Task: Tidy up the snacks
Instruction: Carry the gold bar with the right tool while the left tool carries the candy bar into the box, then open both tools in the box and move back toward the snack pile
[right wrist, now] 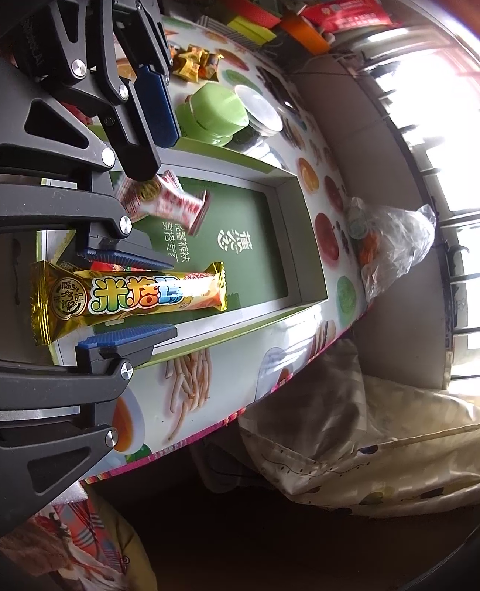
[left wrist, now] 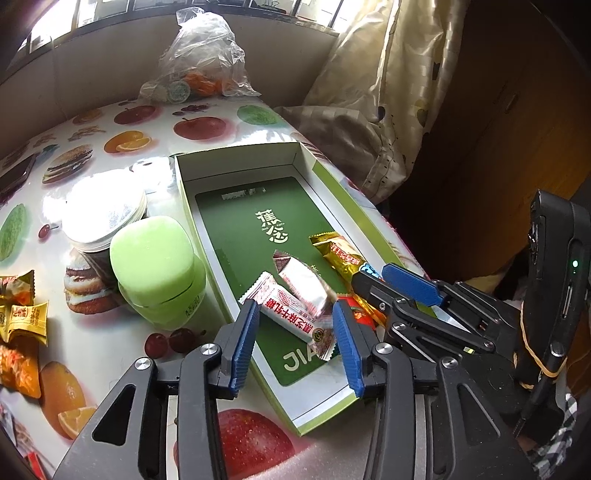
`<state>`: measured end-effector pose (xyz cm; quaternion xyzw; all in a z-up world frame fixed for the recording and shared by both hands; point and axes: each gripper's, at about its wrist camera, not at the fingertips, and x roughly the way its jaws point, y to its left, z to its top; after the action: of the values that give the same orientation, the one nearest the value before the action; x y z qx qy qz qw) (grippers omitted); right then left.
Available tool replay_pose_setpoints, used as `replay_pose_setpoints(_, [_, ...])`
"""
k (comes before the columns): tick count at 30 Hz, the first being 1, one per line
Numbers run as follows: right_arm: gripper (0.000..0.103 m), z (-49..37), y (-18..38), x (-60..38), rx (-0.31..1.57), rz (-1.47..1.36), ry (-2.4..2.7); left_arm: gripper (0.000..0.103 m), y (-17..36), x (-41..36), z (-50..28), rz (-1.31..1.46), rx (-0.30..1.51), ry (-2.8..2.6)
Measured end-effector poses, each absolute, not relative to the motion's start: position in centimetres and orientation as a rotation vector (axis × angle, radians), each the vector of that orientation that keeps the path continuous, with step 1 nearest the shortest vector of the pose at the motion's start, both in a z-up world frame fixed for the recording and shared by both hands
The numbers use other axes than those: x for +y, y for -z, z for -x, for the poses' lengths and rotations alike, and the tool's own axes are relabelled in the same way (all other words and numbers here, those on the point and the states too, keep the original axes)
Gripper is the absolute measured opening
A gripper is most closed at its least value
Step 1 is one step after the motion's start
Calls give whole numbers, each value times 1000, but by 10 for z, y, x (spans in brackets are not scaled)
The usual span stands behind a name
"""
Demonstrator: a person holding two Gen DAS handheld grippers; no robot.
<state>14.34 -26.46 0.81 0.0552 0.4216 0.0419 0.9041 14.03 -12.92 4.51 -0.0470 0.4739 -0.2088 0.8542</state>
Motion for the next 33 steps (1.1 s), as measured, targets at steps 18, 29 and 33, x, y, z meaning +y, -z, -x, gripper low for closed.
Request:
replay_pose_setpoints(18, [39,-124,-28,-255,817,-125,-75,45,-67,-109,-111,73,932,384])
replay_pose_setpoints(29, [46,-109,-42,-228,780,-125,-129,45,-79,-77,-87,53,881,298])
replay_pose_setpoints(33, [46,-104,-45,-214,774,-121,-157,46,-82,-61,-80,67,872,273])
